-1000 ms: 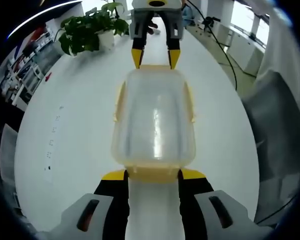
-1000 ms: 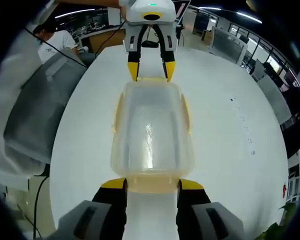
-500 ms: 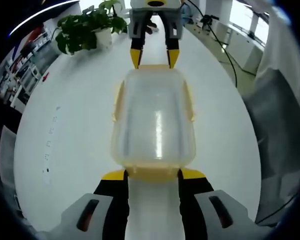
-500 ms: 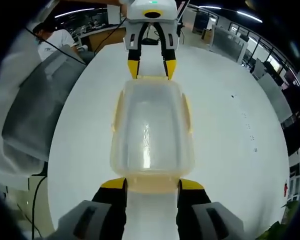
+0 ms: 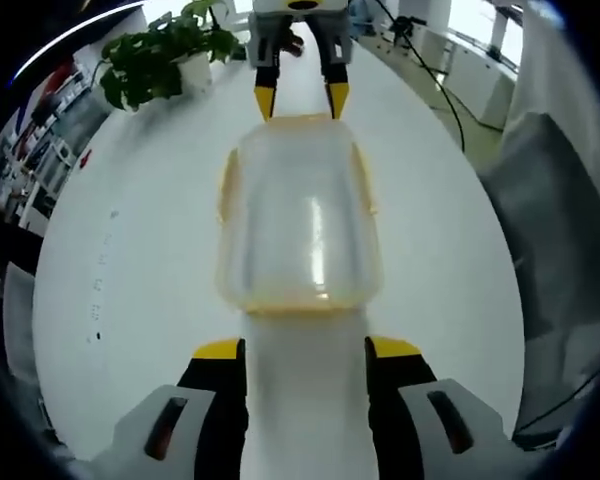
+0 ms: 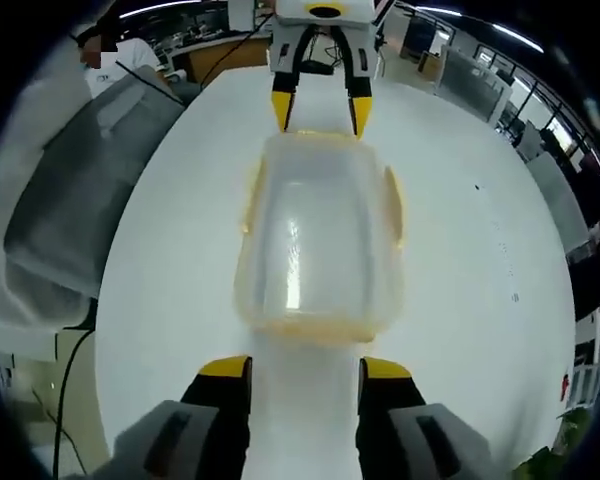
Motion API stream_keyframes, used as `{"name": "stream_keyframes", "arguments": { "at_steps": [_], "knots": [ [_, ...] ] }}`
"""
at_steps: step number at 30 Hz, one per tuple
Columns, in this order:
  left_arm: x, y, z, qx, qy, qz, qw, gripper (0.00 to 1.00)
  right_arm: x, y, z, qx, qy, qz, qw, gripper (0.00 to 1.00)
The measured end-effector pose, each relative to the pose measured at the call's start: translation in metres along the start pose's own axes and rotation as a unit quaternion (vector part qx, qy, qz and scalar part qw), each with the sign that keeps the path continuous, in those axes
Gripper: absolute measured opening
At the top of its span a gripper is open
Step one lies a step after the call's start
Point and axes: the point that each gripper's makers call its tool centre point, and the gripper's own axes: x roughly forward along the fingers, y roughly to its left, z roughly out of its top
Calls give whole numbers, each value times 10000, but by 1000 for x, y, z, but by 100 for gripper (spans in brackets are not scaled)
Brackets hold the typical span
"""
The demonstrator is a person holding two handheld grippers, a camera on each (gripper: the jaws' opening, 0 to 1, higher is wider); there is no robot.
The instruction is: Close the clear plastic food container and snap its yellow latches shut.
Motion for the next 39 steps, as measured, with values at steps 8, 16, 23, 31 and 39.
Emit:
{"name": "stream_keyframes", "arguments": {
  "at_steps": [8,16,23,31,39],
  "knots": [
    [-24,3,10,-1228,-502,175,9910,46,-23,0,10,811,-393,-226,9957,40],
    [-31,18,35,-3954,-1359,218,9081,46,-35,-7,44,3168,-1179,-192,9409,37],
    [-15,22,27,-5486,-1361,500,8234,45,-28,-21,43,5052,-1356,-357,8515,37],
    [0,11,30,-5717,-1247,512,8093,46,-11,-21,42,5235,-1033,-576,8438,45],
    [7,10,36,-5702,-1291,431,8102,38,4,-14,47,5248,-876,-471,8454,38]
  ]
}}
